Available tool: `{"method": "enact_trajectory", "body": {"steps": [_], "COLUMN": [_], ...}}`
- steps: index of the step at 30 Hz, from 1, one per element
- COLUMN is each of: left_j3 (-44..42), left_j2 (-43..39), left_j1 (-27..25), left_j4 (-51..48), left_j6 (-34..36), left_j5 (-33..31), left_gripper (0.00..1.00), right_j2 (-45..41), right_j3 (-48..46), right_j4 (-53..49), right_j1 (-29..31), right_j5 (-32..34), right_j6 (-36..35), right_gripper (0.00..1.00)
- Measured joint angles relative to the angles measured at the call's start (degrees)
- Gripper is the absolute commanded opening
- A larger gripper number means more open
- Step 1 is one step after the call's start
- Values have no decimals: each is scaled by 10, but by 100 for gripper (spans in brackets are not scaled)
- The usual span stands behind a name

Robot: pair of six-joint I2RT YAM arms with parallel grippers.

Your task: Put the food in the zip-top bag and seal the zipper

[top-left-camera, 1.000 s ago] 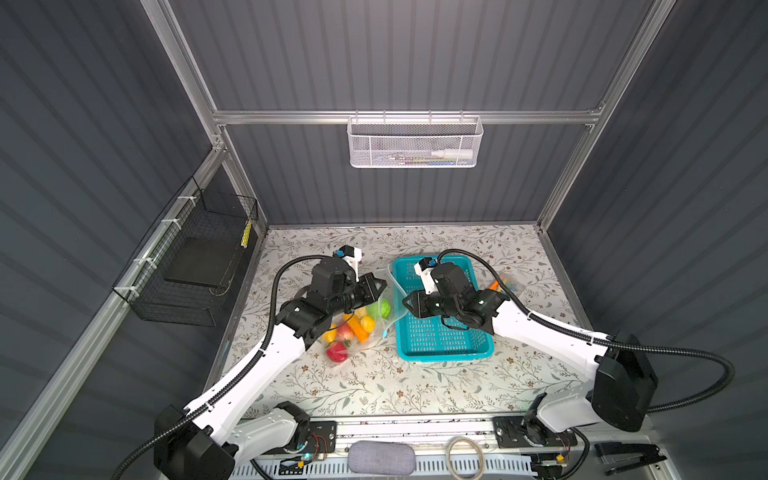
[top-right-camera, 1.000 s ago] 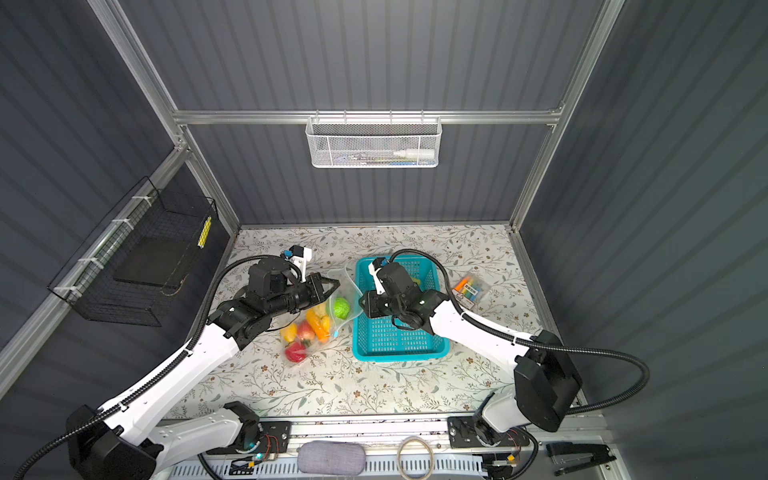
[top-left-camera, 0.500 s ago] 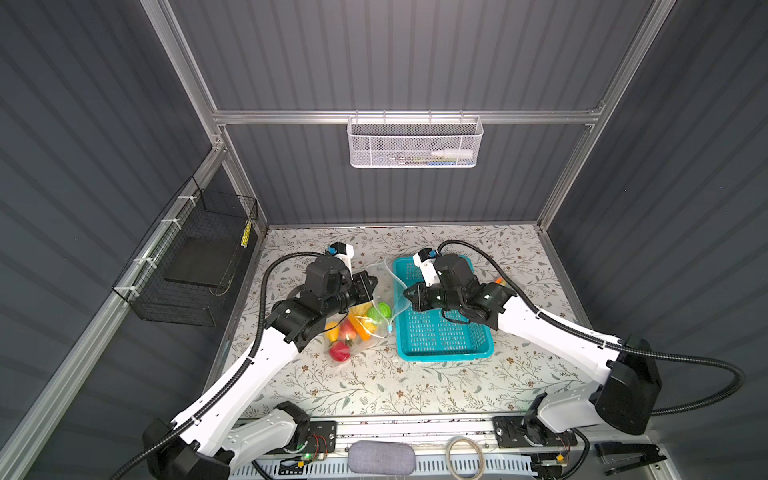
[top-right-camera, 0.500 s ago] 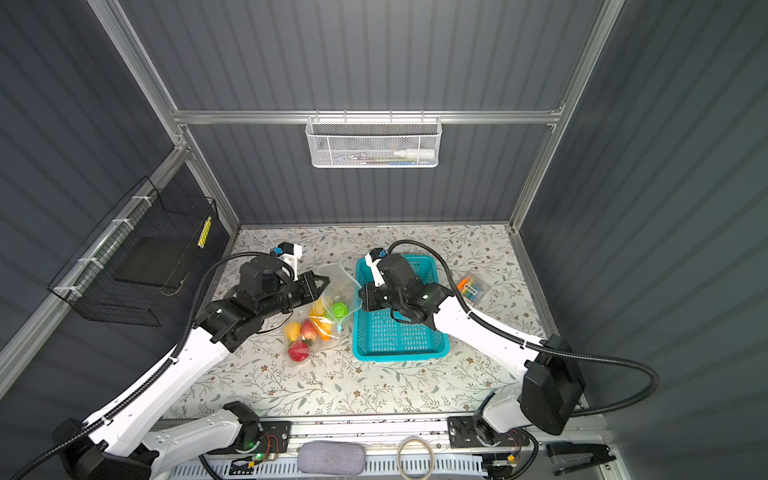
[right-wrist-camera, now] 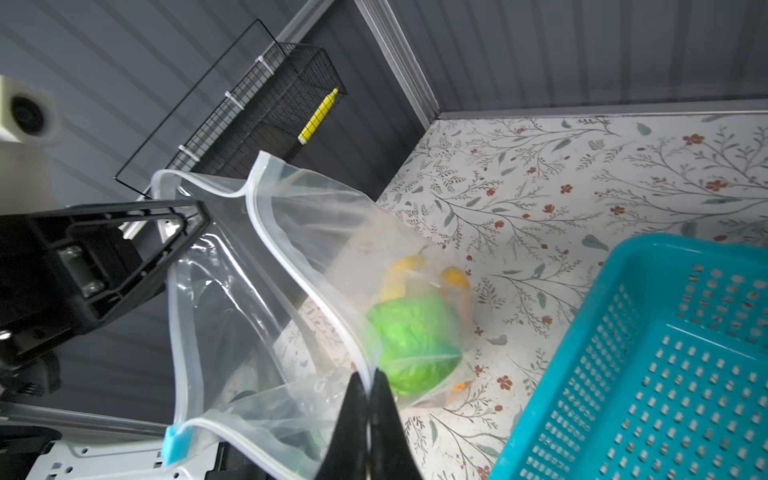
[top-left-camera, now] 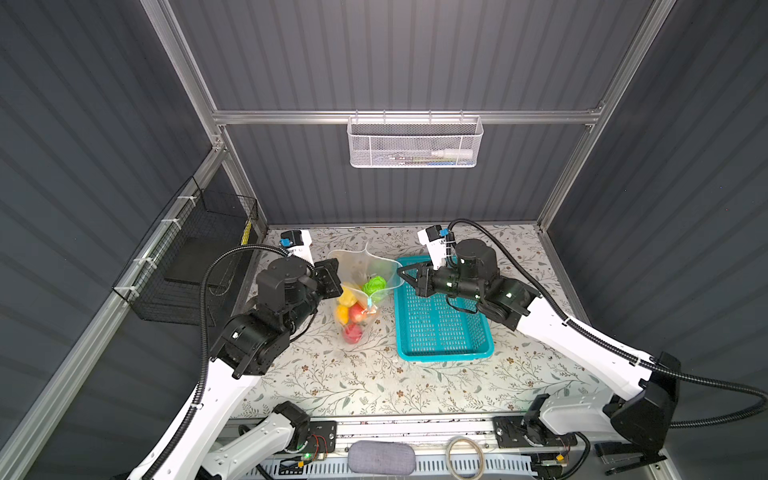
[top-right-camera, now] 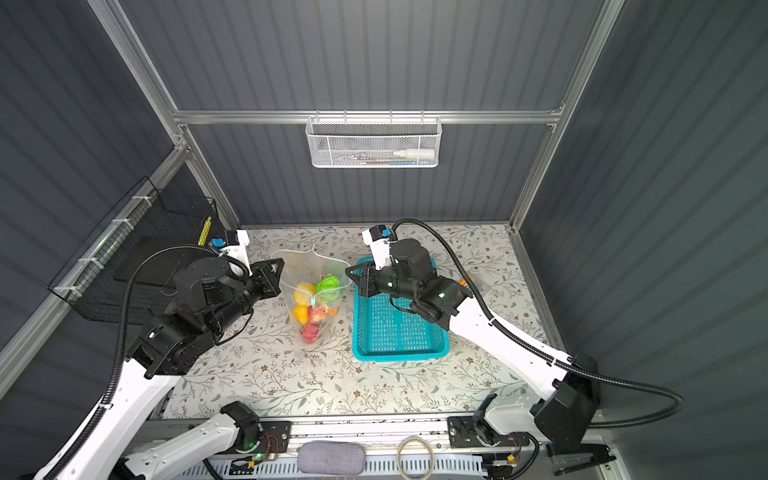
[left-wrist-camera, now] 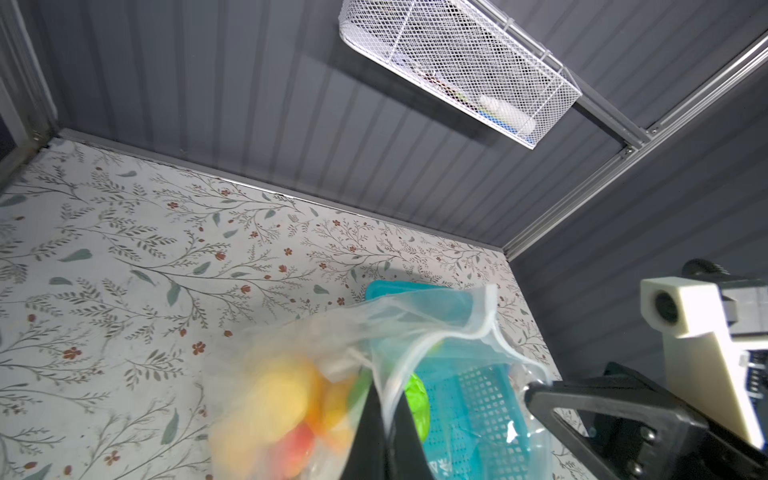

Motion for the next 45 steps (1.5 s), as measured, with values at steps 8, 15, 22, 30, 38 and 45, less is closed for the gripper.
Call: {"method": "enact_trajectory", "body": {"steps": [8, 15, 22, 30, 38, 45], "left_j3": [-39, -44, -47, -47, -47, -47], "left_j2": [9, 20, 21, 40, 105, 118], "left_j1": [0, 0, 0, 0, 0, 0], "left_j4": [-4, -3, -2, 20, 64, 80], "left_j6": [2, 6, 8, 9, 8, 6], "left_j5": [-13, -14, -3, 49, 161, 213], "left_gripper": [0, 0, 0, 0, 0, 0], "right_j2": [-9, 15, 24, 44, 25, 46], "right_j3": [-30, -24, -26, -29, -28, 6], "right_j4": [68, 57, 24, -22, -87, -177], "right_j1": [0, 0, 0, -21, -80, -149], "right_j5": [-65, -73, -37, -2, 35, 113], "right_j6": [26, 27, 15, 5, -40, -114], "right_gripper": [0, 0, 0, 38, 67, 78]}}
